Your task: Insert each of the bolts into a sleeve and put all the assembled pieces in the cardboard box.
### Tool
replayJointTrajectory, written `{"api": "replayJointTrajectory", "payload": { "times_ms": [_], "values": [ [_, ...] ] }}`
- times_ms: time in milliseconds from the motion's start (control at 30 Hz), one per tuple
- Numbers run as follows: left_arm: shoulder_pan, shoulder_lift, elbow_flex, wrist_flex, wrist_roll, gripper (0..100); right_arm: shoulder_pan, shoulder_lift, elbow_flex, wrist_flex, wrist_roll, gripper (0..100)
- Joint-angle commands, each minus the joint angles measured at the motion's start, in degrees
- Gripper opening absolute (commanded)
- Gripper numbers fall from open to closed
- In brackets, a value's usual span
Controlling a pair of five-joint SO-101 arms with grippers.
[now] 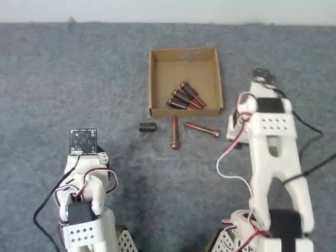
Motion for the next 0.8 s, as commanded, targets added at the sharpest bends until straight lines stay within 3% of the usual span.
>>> {"api": "replayJointTrajectory", "payload": {
  "times_ms": [0, 367, 567, 767],
  "values": [
    [0.00, -1.23, -1.01, -1.14, -0.53, 2, 4.79, -7.16, 4.40, -2.07, 0.18, 0.7],
    [0.00, -1.23, -1.01, -1.14, -0.53, 2, 22.99, -16.48, 23.30, -15.34, 11.52, 0.7],
    [0.09, -1.23, -1.01, -1.14, -0.53, 2, 32.75, -17.45, 30.24, -23.34, 11.43, 0.7],
    [0.18, -1.23, -1.01, -1.14, -0.53, 2, 36.97, -17.45, 34.73, -35.47, 11.34, 0.7]
  ]
}}
